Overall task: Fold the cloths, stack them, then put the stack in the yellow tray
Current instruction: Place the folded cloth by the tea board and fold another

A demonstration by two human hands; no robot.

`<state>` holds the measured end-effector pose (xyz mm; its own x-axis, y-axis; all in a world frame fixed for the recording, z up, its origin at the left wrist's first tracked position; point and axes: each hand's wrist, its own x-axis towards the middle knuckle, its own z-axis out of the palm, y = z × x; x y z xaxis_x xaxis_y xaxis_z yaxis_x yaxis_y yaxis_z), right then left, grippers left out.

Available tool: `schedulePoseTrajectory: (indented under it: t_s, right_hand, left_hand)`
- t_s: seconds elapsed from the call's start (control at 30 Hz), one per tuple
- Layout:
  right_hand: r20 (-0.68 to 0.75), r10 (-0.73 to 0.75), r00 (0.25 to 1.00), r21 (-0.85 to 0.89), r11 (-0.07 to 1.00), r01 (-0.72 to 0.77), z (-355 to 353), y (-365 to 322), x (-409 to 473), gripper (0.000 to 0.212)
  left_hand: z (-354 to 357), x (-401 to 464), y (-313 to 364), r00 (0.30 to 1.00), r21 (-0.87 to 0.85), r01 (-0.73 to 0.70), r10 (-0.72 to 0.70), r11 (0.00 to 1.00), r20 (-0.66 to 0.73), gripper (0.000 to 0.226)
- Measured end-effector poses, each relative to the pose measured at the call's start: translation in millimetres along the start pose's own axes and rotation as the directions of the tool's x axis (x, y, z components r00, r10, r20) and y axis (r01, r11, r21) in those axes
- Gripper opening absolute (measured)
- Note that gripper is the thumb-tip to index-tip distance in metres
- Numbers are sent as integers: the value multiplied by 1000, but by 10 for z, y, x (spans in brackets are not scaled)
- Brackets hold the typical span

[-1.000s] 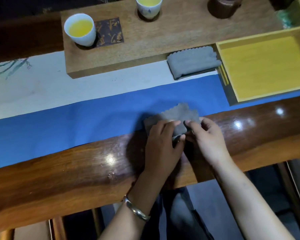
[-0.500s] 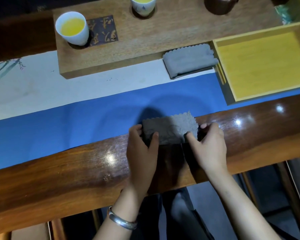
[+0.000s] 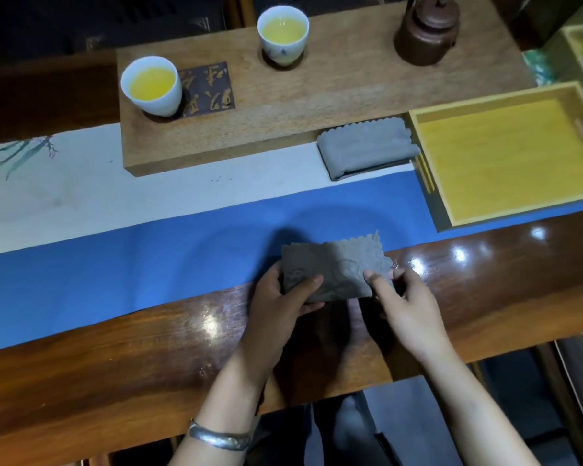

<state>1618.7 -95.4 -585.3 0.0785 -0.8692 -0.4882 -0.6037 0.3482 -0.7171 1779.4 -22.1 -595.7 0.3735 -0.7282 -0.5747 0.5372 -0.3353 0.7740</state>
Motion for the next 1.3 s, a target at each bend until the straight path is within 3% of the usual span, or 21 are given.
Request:
schedulePoseTrajectory:
  t_s: [0.07, 0.13, 0.23, 0.33, 0.4, 0.5, 0.67, 0.9, 1.1, 1.3]
  right_hand:
    - [120, 152, 981, 237, 955, -177, -84, -64, 31, 35]
    - [312, 260, 914, 385, 844, -372, -193, -146, 66, 34]
    - [444, 275, 853, 514, 702, -493, -378, -293, 187, 31]
    - [309, 204, 929, 541, 765, -348, -599, -507, 477, 13]
    - [221, 90, 971, 469, 863, -187, -718, -678, 710, 17]
    - [145, -51, 988, 328, 945, 1, -805, -935, 1057, 27]
    - [44, -181, 983, 139, 975, 173, -760, -1155, 1586, 23]
    - [-39, -239, 970, -126, 964, 233, -649, -1058, 1966, 32]
    - [-114, -290, 950, -216, 941, 261, -548, -945, 2042, 32]
    - [-170, -220, 961, -236, 955, 177, -491, -870, 2086, 43]
  left_hand:
    - [50, 17, 42, 999, -56, 2, 0, 998, 35, 24]
    - [138, 50, 107, 997, -82, -2, 7, 997, 71, 24]
    - [311, 167, 271, 992, -85, -14, 24, 996, 121, 22]
    - [488, 413, 482, 989, -14, -70, 71, 997, 131, 11]
    - [599, 626, 632, 991, 85, -104, 97, 991, 90, 6]
    - [730, 963, 816, 992, 171, -120, 126, 978, -22, 16]
    - [849, 1397, 932, 979, 296, -150, 183, 943, -88, 22]
    - [861, 1669, 839, 955, 461, -102, 216, 881, -203, 24]
    - [822, 1722, 748, 931, 520, -112, 273, 847, -243, 26]
    - [841, 1811, 805, 943, 610, -27, 223, 792, -247, 33]
